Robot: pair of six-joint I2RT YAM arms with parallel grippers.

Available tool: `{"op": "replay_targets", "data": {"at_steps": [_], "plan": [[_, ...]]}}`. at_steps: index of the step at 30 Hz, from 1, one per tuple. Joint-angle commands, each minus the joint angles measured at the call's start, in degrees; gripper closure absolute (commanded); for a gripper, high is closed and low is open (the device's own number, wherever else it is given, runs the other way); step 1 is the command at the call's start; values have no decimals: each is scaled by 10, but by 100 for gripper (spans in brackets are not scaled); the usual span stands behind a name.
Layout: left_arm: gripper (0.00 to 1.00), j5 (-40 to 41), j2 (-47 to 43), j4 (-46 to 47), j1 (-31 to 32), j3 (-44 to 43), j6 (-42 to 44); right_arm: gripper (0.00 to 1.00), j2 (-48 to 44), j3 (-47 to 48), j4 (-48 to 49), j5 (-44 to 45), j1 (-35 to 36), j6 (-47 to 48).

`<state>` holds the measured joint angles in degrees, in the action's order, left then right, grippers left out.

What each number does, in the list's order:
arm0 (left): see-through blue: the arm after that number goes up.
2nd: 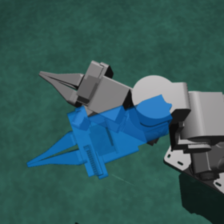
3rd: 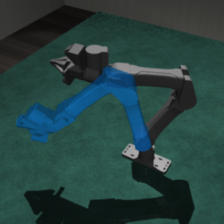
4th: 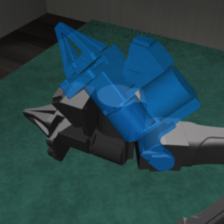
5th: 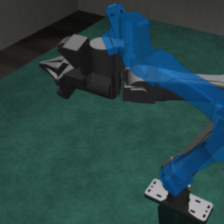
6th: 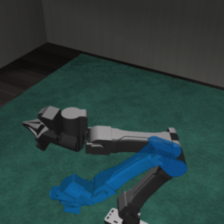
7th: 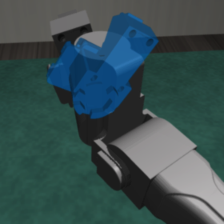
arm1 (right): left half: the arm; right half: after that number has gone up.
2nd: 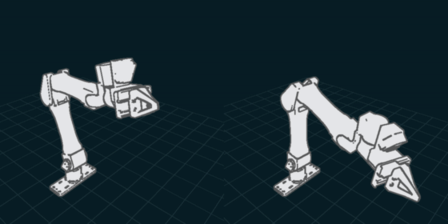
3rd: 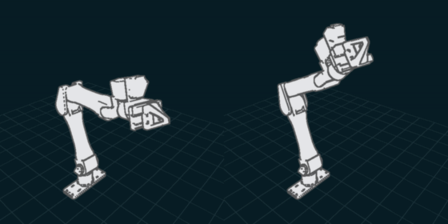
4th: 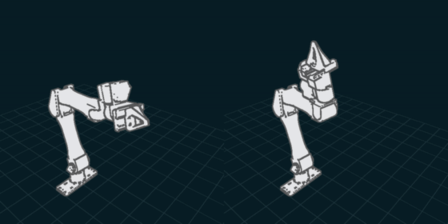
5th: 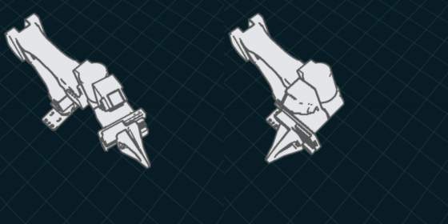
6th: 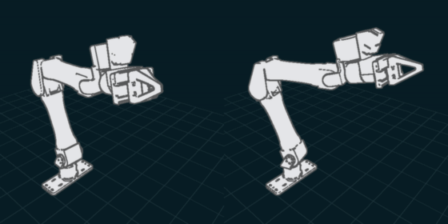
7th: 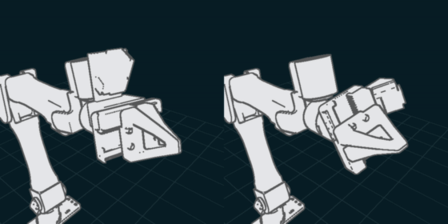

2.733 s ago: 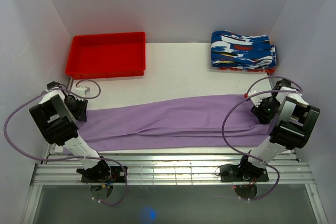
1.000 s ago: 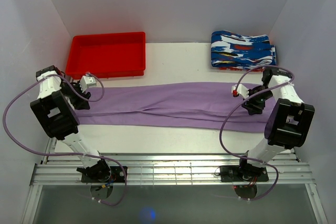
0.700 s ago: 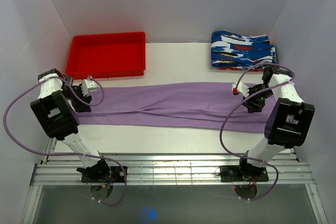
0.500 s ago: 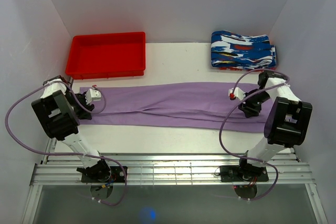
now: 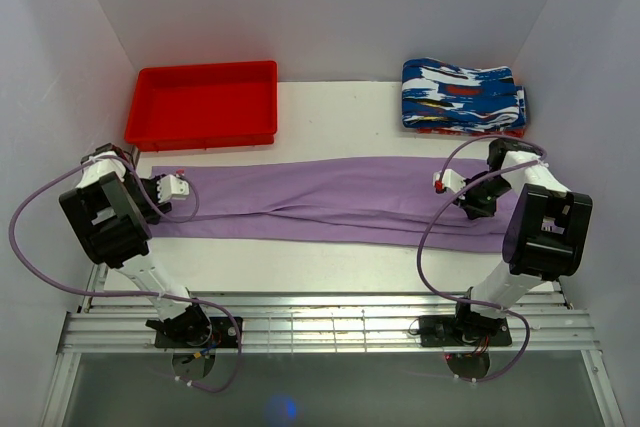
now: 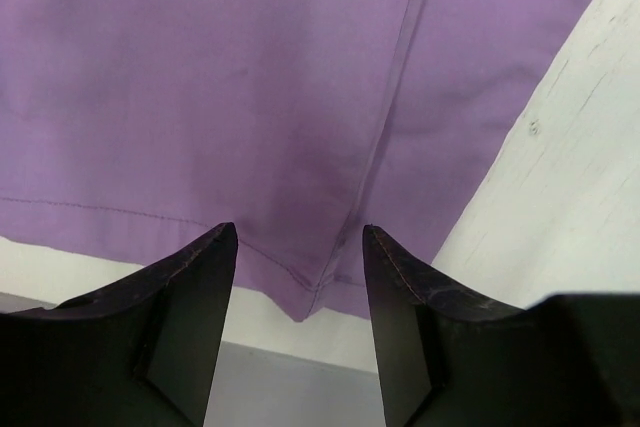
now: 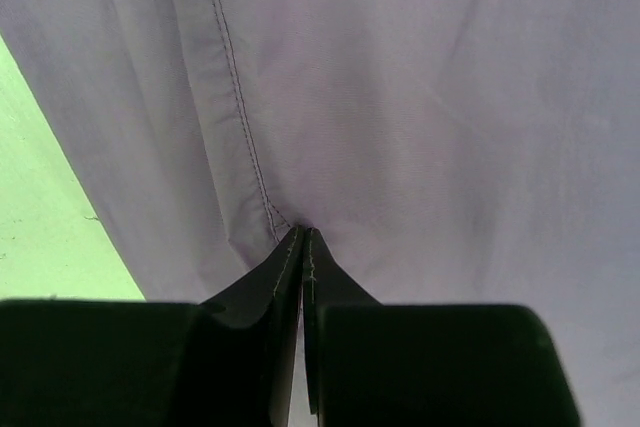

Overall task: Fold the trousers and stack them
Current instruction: Fold the trousers

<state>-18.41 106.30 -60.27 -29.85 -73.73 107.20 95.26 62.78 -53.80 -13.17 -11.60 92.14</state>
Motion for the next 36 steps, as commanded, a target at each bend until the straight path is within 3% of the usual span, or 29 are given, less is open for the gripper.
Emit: {"op": "replay_targets", "data": {"at_steps": [1, 5, 8, 9, 13, 17, 26, 27, 28, 29, 32, 34, 36], "plan": [[36, 21, -13, 9, -8, -10, 35, 92, -6, 16, 1, 7, 0, -9], [38, 22, 0, 13, -14, -24, 38, 92, -15, 17, 0, 12, 0, -10], [48, 32, 5, 14, -16, -24, 45, 92, -19, 18, -1, 12, 0, -11], [58, 36, 5, 14, -17, -24, 49, 92, -20, 19, -1, 12, 0, -11], [84, 38, 1, 13, -21, -26, 56, 92, -22, 34, 1, 11, -2, -25], [100, 36, -4, 10, -26, -41, 40, 92, -35, 53, 1, -4, -9, -33], [100, -30, 24, -26, -48, -133, -34, 92, -46, 106, -9, -44, -48, -35], [100, -31, 26, -28, -49, -135, -37, 89, -44, 110, -24, -40, -48, -25], [100, -32, 26, -29, -49, -132, -37, 77, -40, 112, -62, -42, -48, -20], [100, -35, 24, -29, -49, -129, -34, 49, -36, 113, -77, -46, -48, -16], [100, -41, 19, -28, -49, -117, -30, 19, -39, 91, -96, -46, -29, -25], [100, -44, 18, -28, -49, -113, -32, 8, -43, 65, -93, -48, -12, -32], [100, -40, 19, -28, -49, -109, -34, 4, -46, 46, -69, -48, 6, -42]]}}
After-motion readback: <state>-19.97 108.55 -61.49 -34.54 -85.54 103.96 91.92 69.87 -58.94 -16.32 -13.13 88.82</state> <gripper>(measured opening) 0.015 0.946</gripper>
